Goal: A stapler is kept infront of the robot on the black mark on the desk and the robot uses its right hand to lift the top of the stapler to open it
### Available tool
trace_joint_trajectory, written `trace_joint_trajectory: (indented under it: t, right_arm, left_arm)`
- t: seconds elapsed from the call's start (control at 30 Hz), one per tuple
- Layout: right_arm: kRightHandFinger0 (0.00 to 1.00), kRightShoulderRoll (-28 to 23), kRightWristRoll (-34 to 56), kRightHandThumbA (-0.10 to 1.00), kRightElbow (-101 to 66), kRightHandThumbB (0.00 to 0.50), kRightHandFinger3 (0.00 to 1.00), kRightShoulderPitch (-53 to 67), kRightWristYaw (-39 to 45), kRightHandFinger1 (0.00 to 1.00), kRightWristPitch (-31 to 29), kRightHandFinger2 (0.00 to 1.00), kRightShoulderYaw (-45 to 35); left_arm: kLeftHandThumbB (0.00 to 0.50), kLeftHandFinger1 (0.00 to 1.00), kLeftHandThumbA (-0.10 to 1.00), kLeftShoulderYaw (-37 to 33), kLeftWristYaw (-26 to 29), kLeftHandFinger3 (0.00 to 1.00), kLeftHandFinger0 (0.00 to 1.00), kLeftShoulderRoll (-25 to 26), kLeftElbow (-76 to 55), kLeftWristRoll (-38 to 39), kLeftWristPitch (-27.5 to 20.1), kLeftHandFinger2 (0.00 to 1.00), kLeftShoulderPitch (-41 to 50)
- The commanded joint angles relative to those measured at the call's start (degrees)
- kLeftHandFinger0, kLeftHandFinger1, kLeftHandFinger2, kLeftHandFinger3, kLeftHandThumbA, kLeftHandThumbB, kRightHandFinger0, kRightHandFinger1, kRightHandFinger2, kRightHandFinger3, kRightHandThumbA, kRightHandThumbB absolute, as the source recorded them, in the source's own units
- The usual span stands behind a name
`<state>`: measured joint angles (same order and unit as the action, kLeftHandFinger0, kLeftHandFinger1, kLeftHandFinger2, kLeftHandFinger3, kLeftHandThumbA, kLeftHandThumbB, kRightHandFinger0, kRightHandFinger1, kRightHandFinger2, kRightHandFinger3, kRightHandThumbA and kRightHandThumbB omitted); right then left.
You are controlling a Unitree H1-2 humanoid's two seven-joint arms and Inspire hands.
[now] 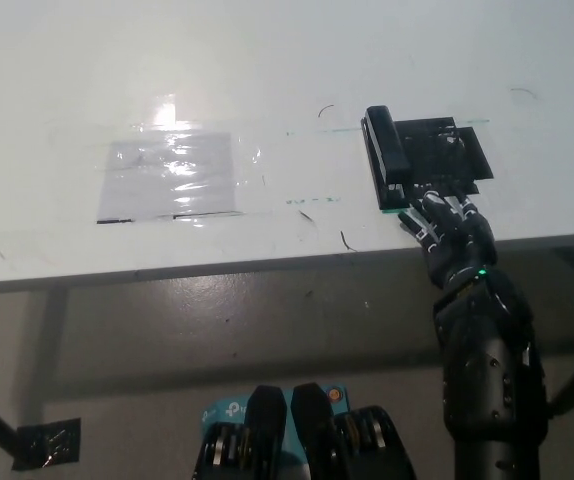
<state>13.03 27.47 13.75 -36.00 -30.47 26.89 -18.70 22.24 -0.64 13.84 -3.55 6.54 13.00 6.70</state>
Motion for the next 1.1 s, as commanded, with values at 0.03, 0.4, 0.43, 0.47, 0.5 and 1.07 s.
trace_joint_trajectory:
  t: [0.03,0.4,0.43,0.47,0.5,1.07]
  right_arm:
    - [0.52,-0.5,-2.0,0.43,0.4,0.000,0.89,-3.8,0.0,0.63,-0.2,0.77,0.5]
    - [0.49,-1.8,-4.9,0.37,10.5,0.000,0.88,-10.5,-0.8,0.60,-4.6,0.74,-0.1]
    - [0.51,-2.0,-5.4,0.36,12.7,0.000,0.87,-11.7,-0.6,0.61,-5.5,0.74,0.2]
    - [0.52,-1.8,-5.3,0.36,13.1,0.000,0.88,-11.6,-0.4,0.62,-5.8,0.75,0.1]
    - [0.53,-1.8,-5.6,0.36,14.0,0.000,0.90,-12.2,-0.4,0.63,-6.0,0.76,0.1]
    - [0.38,-0.7,-7.4,0.31,19.6,0.000,0.76,-20.2,1.0,0.51,-9.3,0.63,1.9]
  left_arm:
    - [0.000,0.26,0.50,0.5,0.2,0.63,0.30,0.6,-2.0,1.1,-0.9,0.38,0.6]
    - [0.000,0.26,0.50,0.6,0.1,0.64,0.30,0.7,-1.6,1.2,-1.3,0.39,0.9]
    - [0.000,0.26,0.50,0.7,-0.1,0.63,0.30,0.7,-1.6,1.5,-1.7,0.39,1.0]
    - [0.000,0.26,0.50,0.6,-0.1,0.62,0.29,0.6,-1.6,1.5,-1.7,0.39,1.2]
    - [0.000,0.27,0.50,0.5,-0.2,0.63,0.29,0.8,-1.3,1.3,-2.2,0.40,1.3]
    - [0.000,0.25,0.51,0.5,0.6,0.65,0.28,0.0,-2.1,1.7,-0.2,0.40,2.5]
